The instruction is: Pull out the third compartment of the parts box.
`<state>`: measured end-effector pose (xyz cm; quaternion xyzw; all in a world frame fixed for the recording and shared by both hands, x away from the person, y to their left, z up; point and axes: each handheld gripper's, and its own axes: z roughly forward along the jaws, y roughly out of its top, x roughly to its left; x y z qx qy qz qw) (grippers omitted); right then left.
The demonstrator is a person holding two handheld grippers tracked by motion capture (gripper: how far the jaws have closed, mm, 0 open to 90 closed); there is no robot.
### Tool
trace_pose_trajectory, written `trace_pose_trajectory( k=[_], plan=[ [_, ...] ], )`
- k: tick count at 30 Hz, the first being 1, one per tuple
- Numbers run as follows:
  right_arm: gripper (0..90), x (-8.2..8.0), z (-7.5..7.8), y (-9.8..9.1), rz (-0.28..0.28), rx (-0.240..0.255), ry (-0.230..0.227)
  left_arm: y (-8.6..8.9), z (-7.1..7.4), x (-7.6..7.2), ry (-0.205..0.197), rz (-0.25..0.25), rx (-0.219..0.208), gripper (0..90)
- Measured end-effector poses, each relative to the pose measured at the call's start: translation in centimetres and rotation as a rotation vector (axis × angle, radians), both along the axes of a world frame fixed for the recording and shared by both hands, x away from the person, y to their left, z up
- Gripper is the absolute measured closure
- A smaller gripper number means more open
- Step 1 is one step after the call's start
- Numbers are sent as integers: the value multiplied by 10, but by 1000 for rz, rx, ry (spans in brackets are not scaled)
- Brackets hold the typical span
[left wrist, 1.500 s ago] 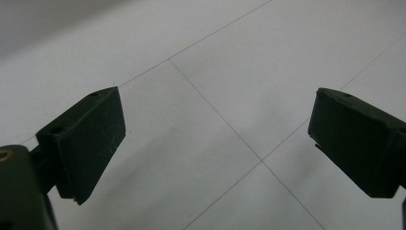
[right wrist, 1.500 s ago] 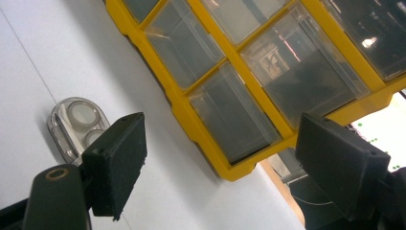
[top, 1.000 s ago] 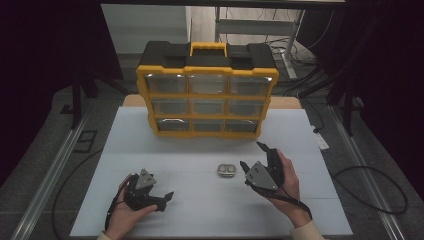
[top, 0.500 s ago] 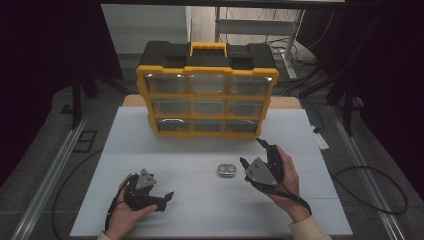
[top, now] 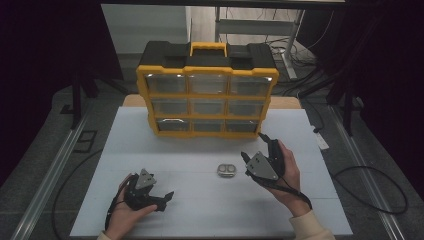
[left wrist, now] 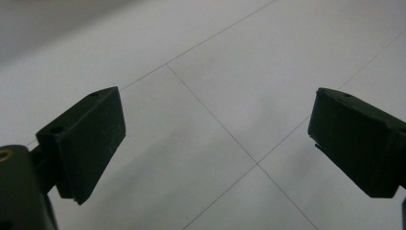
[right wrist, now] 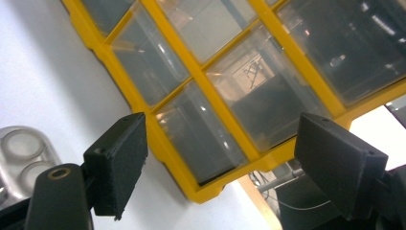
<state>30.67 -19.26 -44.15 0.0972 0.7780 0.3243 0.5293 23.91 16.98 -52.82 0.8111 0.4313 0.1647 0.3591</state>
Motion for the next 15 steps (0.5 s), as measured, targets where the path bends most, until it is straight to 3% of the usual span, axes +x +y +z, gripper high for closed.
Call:
trace_pose_trajectory(
  k=[15],
  plan=[
    [196,9,16,4,-10,-6,-33,-1,1,0,-1,-4,-1,62]
  ],
)
